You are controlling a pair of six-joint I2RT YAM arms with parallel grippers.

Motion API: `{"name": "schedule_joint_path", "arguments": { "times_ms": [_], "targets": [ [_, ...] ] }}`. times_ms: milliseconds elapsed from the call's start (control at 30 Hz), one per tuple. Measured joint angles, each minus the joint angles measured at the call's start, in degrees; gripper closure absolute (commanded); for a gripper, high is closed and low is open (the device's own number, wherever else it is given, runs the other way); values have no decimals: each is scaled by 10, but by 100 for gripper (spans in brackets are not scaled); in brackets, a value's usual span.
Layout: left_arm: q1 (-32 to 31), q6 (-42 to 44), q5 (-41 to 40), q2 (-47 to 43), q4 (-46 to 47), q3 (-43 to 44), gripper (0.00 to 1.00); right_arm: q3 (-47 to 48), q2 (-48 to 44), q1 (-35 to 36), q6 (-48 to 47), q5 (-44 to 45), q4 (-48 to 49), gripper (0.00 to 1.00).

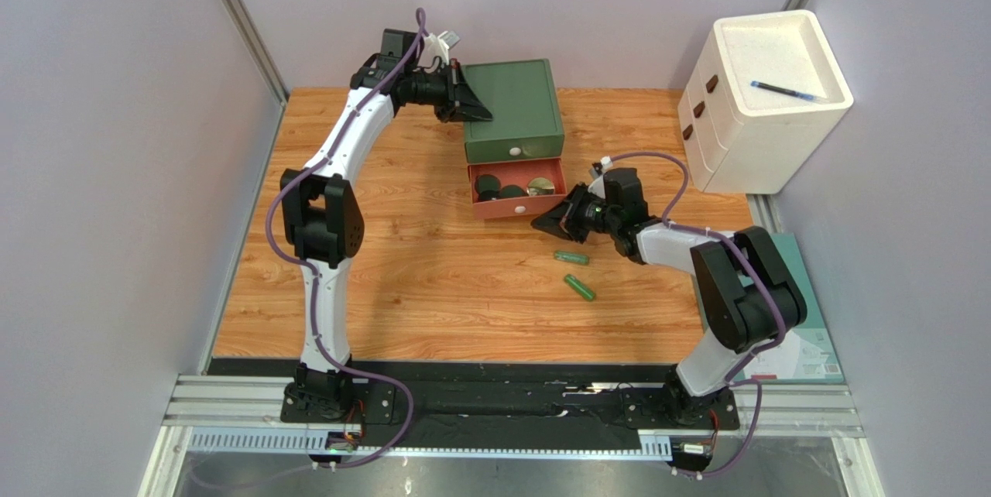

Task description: Organize the makeup

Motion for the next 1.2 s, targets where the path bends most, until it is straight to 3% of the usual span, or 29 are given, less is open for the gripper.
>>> {"name": "schedule_joint_path", "arguments": {
  "times_ms": [233,533,833,933,967,1033,1200],
  "targets": [
    [0,2,0,0,-4,1,100,42,50,-6,13,11,11,100],
    [0,4,-1,0,-7,2,100,162,113,-6,25,20,28,100],
    [3,12,-2,0,-9,4,100,177,147,-10,57,23,47,99],
    [3,12,-3,0,-11,5,100,163,144,-10,64,22,61,87],
    [3,12,-3,0,-11,5,100,152,143,-10,68,21,70,66],
    [3,12,-3,0,-11,5,100,126,142,-10,83,18,84,47],
    [3,12,-3,0,-11,5,100,66,152,-9,132,13,160,42]
  ]
}}
